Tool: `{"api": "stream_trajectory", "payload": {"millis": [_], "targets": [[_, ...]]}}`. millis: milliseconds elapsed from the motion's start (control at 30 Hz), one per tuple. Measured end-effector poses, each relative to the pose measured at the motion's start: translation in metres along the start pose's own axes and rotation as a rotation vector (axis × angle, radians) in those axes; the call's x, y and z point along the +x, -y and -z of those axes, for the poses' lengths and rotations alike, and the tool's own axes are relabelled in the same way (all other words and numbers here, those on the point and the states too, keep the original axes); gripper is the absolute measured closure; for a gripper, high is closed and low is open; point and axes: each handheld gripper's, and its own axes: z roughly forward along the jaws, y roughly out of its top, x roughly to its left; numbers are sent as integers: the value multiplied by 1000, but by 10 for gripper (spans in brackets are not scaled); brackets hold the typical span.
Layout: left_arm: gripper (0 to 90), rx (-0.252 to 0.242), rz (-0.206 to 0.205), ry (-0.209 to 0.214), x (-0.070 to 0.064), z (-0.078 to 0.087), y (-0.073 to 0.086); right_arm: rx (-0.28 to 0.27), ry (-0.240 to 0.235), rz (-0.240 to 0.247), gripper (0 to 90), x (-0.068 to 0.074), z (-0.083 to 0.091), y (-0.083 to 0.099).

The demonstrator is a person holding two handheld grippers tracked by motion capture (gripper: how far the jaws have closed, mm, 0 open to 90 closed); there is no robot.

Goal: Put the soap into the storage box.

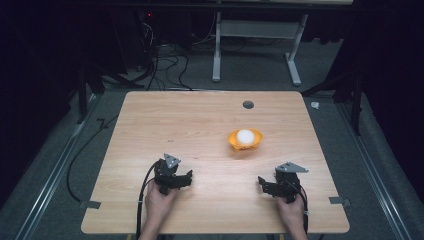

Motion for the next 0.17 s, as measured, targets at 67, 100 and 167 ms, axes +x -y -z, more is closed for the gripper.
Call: {"api": "stream_trajectory", "payload": {"millis": [67, 100, 167], "targets": [[161, 0, 0, 0, 0, 0, 0, 6, 23, 27, 238, 3, -1, 0], [161, 0, 0, 0, 0, 0, 0, 11, 34, 35, 234, 5, -1, 0], [161, 0, 0, 0, 0, 0, 0, 14, 35, 40, 231, 6, -2, 0]]}}
